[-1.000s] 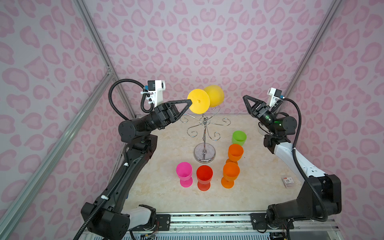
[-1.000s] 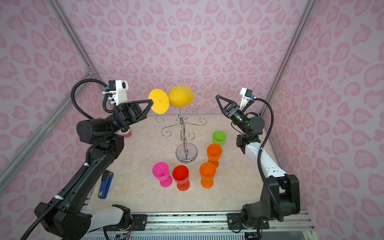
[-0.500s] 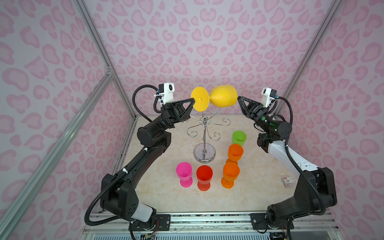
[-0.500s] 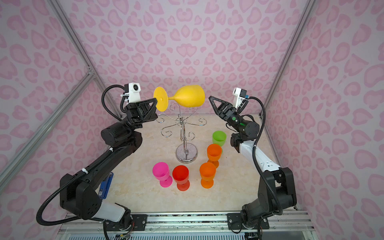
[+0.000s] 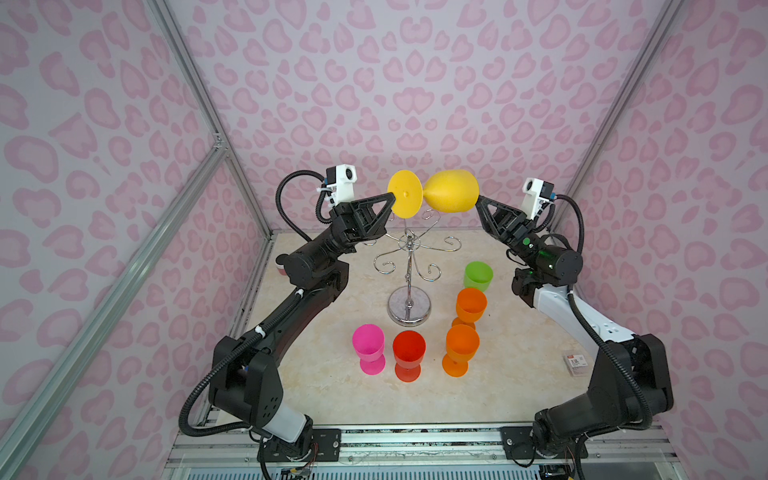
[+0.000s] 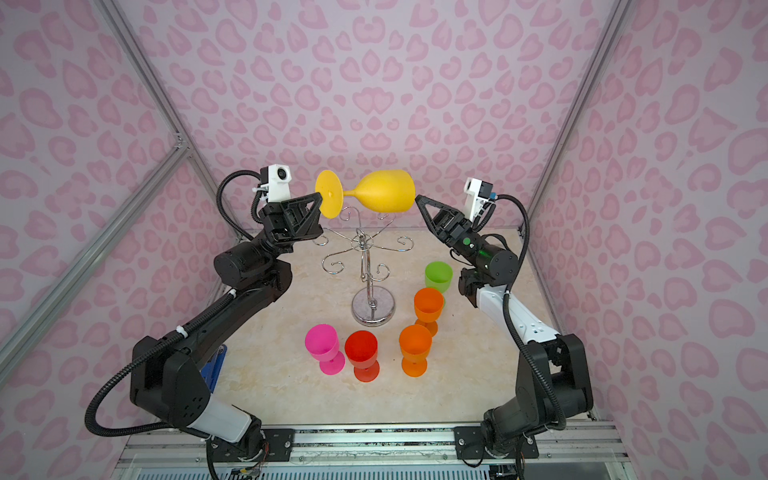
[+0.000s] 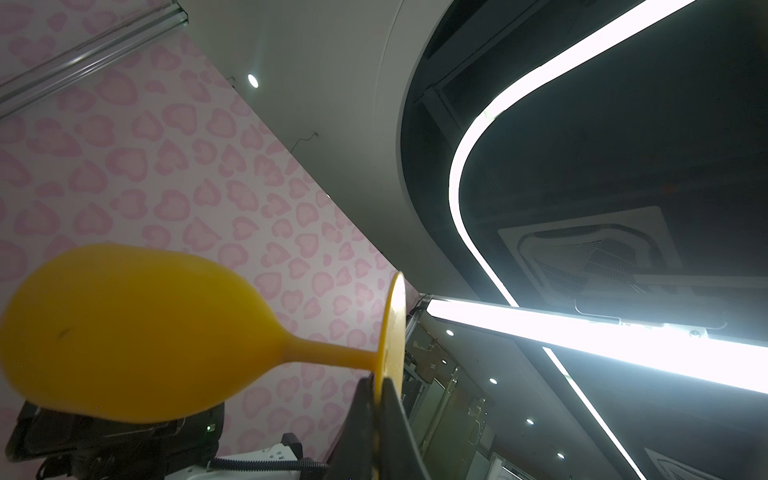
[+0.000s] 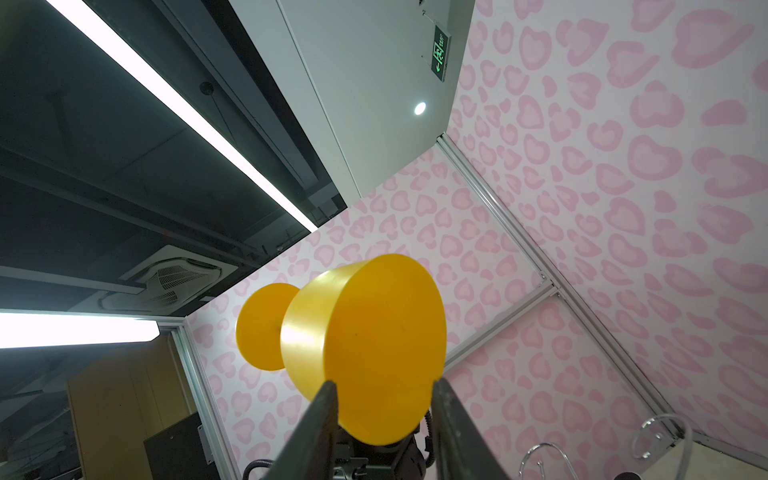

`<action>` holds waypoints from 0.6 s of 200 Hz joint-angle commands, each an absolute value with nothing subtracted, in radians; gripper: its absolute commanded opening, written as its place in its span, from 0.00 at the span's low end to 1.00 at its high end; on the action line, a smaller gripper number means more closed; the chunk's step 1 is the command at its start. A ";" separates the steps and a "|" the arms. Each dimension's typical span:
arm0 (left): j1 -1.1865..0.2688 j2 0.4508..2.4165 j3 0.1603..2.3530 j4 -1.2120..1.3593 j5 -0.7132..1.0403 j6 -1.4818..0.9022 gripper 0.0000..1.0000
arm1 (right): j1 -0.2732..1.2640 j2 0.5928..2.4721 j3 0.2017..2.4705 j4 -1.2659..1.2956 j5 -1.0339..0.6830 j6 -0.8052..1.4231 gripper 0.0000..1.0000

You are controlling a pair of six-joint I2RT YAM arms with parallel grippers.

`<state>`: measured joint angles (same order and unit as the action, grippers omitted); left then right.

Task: Take the wine glass off the wine glass rack
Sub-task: 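Raise the yellow glass with the left gripper while the right gripper approaches its bowl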

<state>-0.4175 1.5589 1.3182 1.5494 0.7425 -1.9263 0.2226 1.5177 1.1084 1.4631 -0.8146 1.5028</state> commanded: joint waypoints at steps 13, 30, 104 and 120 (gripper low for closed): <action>-0.421 1.575 1.332 1.595 0.723 -1.926 0.02 | 0.225 1.515 1.105 1.541 -0.815 1.514 0.38; -0.422 1.582 1.333 1.595 0.720 -1.927 0.02 | 0.228 1.515 1.111 1.546 -0.820 1.514 0.38; -0.439 1.609 1.339 1.595 0.713 -1.941 0.02 | 0.254 1.539 1.143 1.543 -0.839 1.513 0.39; -0.445 1.617 1.339 1.595 0.707 -1.948 0.02 | 0.262 1.544 1.150 1.547 -0.845 1.514 0.38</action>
